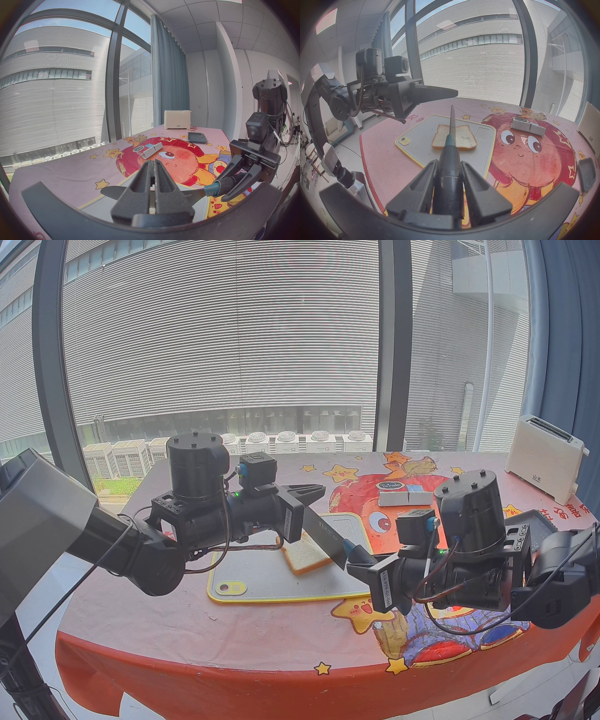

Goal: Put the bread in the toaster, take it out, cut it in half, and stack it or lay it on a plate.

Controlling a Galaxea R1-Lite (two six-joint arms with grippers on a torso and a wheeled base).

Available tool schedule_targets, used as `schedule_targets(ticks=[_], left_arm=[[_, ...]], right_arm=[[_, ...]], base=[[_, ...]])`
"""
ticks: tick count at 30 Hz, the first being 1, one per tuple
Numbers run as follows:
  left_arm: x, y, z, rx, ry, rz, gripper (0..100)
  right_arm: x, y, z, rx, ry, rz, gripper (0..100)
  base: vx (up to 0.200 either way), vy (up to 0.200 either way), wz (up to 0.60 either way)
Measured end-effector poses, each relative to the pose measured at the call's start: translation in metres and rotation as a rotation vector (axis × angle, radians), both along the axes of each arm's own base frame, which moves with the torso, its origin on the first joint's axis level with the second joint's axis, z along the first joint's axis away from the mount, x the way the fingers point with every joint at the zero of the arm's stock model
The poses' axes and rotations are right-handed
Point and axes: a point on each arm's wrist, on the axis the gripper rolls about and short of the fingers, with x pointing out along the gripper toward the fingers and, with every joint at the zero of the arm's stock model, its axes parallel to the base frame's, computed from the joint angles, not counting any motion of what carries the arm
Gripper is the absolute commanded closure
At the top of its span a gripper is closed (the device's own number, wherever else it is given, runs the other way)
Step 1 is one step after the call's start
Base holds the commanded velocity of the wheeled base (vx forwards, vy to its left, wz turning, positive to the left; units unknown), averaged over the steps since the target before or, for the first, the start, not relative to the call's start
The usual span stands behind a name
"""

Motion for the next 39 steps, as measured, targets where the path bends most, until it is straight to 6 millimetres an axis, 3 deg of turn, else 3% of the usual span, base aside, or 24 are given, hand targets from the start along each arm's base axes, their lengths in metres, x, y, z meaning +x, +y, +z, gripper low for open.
schedule_targets(ticks=[15, 39], left_arm=[[0.001, -0.004, -0.031, 0.065, 0.046, -0.012, 100], [0.008, -0.007, -0.052, 0.067, 0.055, -0.008, 100]], right_arm=[[0.002, 0.003, -0.008, -0.017, 0.019, 0.003, 100], [0.003, 0.002, -0.008, -0.017, 0.018, -0.002, 100]], base=[[0.0, 0.0, 0.0], [0.0, 0.0, 0.0]])
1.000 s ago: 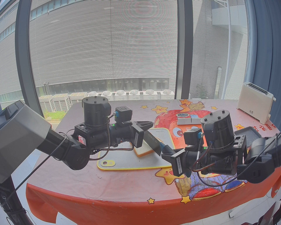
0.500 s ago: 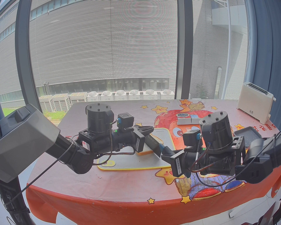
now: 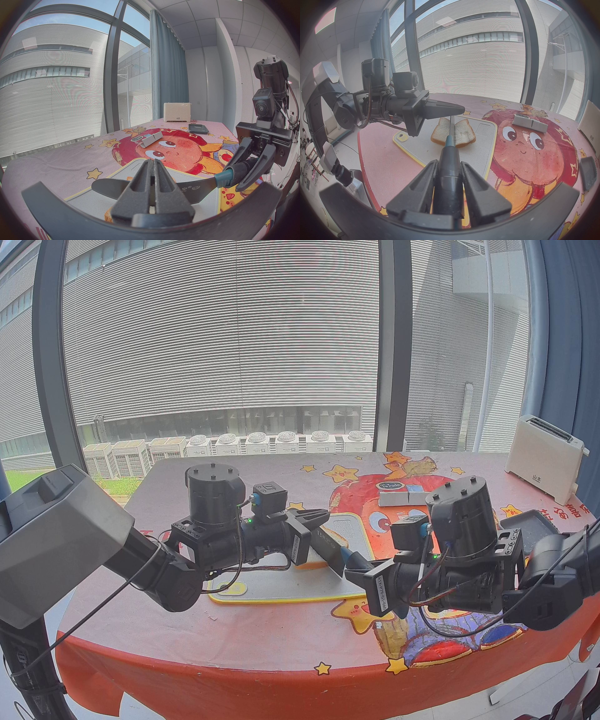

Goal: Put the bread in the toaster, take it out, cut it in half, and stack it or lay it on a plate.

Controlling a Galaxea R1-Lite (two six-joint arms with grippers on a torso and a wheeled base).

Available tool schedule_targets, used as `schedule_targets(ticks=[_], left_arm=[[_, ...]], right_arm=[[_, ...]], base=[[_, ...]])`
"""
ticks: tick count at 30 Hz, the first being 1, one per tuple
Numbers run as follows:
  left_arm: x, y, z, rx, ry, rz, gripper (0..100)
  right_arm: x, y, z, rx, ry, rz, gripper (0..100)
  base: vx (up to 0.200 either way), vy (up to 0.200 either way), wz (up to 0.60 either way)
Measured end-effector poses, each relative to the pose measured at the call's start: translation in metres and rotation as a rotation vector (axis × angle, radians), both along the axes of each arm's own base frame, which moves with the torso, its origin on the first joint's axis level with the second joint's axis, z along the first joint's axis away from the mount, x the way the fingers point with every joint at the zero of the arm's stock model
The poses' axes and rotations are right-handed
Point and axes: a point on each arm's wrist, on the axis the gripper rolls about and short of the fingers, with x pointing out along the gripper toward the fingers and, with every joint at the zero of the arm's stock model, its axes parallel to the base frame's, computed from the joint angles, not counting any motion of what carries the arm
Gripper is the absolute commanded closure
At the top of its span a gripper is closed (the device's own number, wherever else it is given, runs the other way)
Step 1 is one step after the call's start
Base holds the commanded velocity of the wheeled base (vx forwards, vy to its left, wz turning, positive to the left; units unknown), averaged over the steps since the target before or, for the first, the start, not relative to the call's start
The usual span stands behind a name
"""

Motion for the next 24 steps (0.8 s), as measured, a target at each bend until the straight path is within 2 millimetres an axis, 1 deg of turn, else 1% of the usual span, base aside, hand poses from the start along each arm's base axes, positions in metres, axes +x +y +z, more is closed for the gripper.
schedule_targets(ticks=[24], left_arm=[[0.0013, -0.0014, -0.0057, 0.008, 0.012, -0.002, 100]], right_arm=[[-0.0004, 0.0, -0.0005, 0.001, 0.0, 0.0, 100]], base=[[0.0, 0.0, 0.0]])
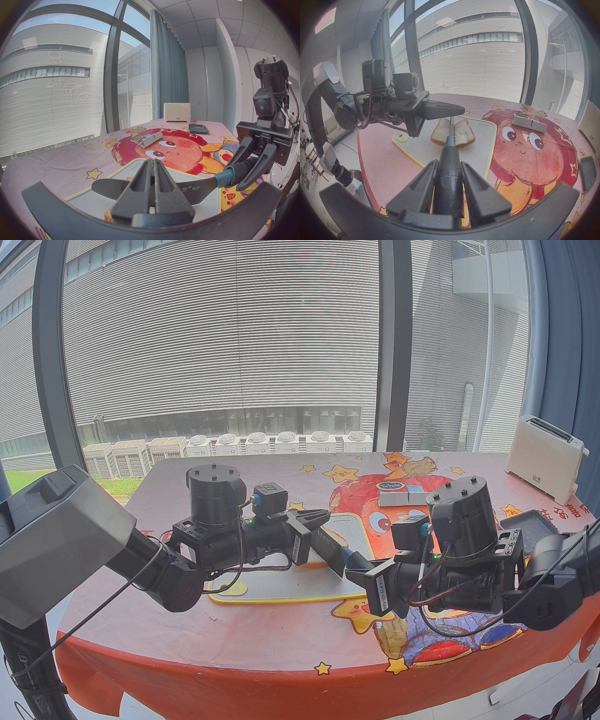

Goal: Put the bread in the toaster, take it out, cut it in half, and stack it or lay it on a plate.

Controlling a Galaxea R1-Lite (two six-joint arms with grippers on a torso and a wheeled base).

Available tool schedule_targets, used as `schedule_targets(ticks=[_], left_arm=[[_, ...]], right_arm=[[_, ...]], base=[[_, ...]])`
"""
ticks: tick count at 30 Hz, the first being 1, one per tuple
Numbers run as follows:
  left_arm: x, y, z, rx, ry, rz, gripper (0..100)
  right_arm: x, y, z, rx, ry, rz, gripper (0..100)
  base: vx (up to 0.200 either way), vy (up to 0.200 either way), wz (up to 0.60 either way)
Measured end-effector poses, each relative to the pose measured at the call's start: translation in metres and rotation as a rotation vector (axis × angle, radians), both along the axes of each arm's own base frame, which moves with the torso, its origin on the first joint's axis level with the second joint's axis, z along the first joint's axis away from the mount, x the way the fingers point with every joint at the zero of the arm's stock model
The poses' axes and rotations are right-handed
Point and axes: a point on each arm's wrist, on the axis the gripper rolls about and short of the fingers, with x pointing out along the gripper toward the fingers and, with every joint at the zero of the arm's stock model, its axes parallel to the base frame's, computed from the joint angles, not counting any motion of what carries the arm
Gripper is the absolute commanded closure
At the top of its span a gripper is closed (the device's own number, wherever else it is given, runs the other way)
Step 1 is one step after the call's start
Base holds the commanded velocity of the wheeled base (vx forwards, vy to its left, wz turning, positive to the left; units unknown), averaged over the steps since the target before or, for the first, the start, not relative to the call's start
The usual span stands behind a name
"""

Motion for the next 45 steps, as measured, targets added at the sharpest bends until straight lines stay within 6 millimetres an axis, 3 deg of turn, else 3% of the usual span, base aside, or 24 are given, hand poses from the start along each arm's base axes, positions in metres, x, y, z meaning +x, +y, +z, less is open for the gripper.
schedule_targets(ticks=[15, 31, 45], left_arm=[[0.0, 0.0, 0.004, -0.006, -0.003, 0.0, 100], [0.001, 0.007, 0.032, -0.048, -0.063, 0.02, 100], [0.002, 0.01, 0.035, -0.051, -0.074, 0.031, 100]], right_arm=[[0.0, 0.0, 0.0, 0.0, 0.0, -0.001, 100], [-0.001, -0.001, 0.001, 0.001, -0.002, 0.0, 100], [-0.003, -0.002, 0.004, 0.003, -0.005, 0.003, 100]], base=[[0.0, 0.0, 0.0], [0.0, 0.0, 0.0], [0.0, 0.0, 0.0]])
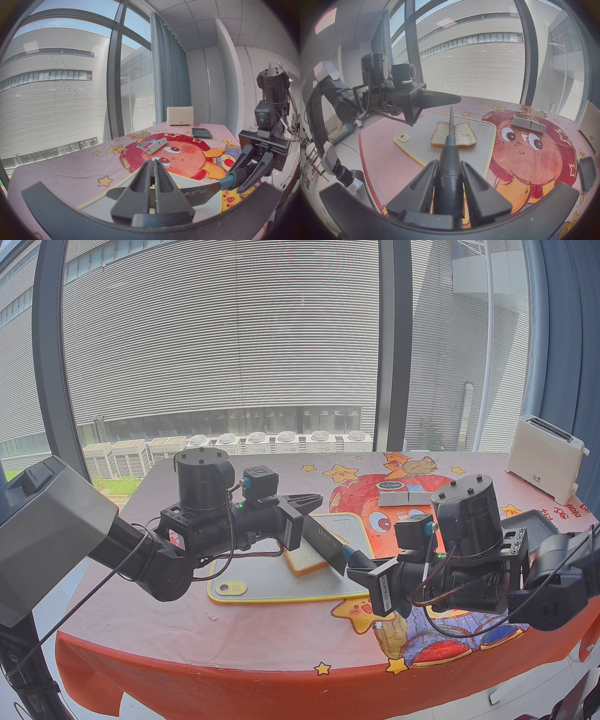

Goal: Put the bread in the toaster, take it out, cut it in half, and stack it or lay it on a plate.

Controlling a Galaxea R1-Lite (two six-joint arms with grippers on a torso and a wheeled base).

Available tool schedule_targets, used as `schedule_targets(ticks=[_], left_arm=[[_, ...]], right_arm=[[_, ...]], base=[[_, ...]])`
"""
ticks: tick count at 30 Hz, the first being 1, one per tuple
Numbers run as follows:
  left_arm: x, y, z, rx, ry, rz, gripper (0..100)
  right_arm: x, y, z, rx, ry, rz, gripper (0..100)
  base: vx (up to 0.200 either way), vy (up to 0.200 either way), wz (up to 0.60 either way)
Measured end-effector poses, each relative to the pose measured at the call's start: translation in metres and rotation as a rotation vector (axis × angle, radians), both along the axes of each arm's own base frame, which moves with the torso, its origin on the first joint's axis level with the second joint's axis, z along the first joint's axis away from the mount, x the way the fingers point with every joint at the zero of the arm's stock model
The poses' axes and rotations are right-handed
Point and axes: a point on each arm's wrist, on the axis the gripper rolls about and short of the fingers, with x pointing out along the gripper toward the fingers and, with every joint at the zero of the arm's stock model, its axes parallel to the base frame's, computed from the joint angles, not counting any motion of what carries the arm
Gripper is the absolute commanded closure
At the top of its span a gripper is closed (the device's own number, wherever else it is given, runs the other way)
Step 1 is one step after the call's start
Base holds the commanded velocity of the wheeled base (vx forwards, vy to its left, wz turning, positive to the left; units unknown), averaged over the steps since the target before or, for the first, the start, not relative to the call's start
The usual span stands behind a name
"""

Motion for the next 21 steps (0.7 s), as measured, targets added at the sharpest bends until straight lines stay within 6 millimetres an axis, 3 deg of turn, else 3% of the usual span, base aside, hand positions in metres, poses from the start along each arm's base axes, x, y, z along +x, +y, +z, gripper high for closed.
schedule_targets(ticks=[21], left_arm=[[0.0019, 0.0052, -0.0015, 0.005, 0.001, 0.012, 100]], right_arm=[[-0.0013, -0.0003, -0.0013, -0.003, 0.004, 0.002, 100]], base=[[0.0, 0.0, 0.0]])
